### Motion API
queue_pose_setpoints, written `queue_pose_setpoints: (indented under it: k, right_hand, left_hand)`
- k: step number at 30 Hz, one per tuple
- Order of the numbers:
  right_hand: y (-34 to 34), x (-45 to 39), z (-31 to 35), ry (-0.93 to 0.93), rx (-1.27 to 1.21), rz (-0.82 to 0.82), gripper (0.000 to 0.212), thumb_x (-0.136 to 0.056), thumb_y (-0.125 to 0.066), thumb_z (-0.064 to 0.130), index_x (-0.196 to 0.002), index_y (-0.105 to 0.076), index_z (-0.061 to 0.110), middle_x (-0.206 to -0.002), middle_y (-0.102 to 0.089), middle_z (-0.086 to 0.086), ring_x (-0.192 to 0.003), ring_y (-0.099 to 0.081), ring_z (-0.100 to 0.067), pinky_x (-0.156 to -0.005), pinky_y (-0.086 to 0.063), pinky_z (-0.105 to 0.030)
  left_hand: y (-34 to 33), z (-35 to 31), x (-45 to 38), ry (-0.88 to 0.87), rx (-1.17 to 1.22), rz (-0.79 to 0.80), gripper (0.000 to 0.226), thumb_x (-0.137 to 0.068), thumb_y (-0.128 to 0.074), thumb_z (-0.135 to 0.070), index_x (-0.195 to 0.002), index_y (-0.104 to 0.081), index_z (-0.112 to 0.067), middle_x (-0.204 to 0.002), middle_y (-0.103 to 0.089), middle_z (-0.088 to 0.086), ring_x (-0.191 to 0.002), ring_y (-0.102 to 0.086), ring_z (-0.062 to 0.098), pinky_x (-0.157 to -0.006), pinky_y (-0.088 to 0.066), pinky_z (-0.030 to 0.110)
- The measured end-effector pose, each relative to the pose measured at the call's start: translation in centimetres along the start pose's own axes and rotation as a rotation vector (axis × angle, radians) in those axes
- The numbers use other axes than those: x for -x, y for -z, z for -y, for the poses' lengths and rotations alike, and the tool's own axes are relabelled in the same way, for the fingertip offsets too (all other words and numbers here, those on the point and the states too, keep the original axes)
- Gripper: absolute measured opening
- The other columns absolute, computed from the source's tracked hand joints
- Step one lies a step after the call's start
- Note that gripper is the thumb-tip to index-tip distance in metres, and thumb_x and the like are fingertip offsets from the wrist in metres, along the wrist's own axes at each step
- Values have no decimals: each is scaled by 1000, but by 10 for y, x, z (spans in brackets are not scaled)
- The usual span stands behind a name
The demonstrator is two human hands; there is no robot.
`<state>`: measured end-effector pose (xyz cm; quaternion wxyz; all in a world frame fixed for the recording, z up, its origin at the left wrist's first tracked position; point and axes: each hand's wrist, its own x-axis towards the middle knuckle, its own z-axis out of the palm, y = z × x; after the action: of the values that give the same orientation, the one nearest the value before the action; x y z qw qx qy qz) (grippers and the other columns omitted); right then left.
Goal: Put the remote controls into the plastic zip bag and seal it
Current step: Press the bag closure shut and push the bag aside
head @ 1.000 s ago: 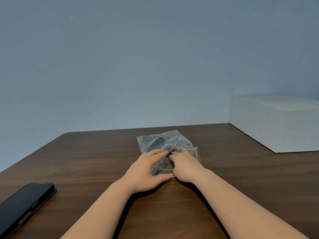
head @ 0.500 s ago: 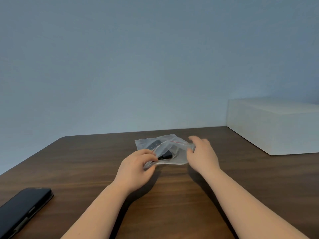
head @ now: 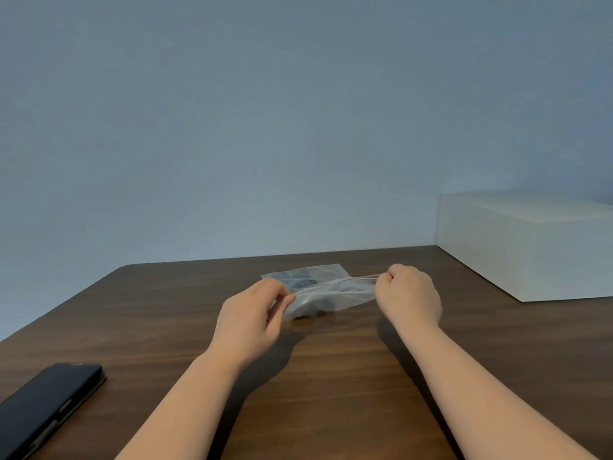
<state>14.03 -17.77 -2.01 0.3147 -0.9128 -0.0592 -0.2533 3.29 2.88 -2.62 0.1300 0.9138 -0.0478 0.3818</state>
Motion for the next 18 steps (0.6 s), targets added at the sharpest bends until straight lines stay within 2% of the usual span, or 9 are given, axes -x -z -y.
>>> queue_pose_setpoints:
  k: [2,5,7,9,12,14,18]
  right_hand:
    - [2,1,2,79,5,-39,31,-91,-37,15,-89,-67,10,-87,-66,-6,-86,-50,-24,-70,-42,-34]
    - [2,4,9,243,-63,-32,35,-87,-38,19,-102,-70,19,-104,-70,3,-108,-52,-19,-93,-35,-38]
    - [5,10,18,397,-93,42,41,-81,-37,25,-109,-67,23,-111,-68,8,-115,-48,-15,-98,-30,-38]
    - [7,19,28,539,-95,146,41,-85,-41,33,-122,-60,28,-120,-63,10,-122,-43,-11,-103,-26,-38]
    - [6,29,39,654,-74,250,45,-90,-48,48,-132,-50,33,-131,-56,10,-127,-36,-10,-107,-21,-38]
    - [3,31,42,679,-53,295,46,-89,-49,53,-130,-52,34,-132,-56,11,-128,-36,-11,-108,-20,-40]
    - [0,30,43,686,-43,295,29,-93,-52,41,-117,-64,31,-120,-65,10,-122,-42,-12,-107,-23,-39]
  left_hand:
    - [1,1,0,34,38,-4,10,-86,-58,-31,-80,-56,-24,-63,-48,-17,-57,-47,5,-55,-35,12]
    - [1,0,-1,93,151,-23,12,-83,-65,-27,-92,-58,-25,-70,-57,-15,-64,-53,3,-59,-41,14]
    - [1,-2,-1,108,205,-9,19,-82,-67,-24,-99,-61,-26,-76,-60,-13,-70,-56,5,-63,-44,15]
    - [0,-3,-2,106,224,6,11,-81,-68,-21,-90,-65,-27,-76,-61,-16,-72,-57,5,-63,-42,8]
    - [-2,-3,-3,101,233,29,6,-79,-69,-20,-79,-68,-26,-72,-61,-16,-75,-55,8,-61,-41,8]
    - [-2,-3,-4,88,232,31,5,-79,-69,-20,-80,-69,-25,-72,-61,-17,-73,-56,9,-62,-41,10]
    - [-1,-6,-3,57,215,8,2,-78,-70,-22,-80,-70,-24,-71,-59,-19,-68,-56,5,-62,-47,18]
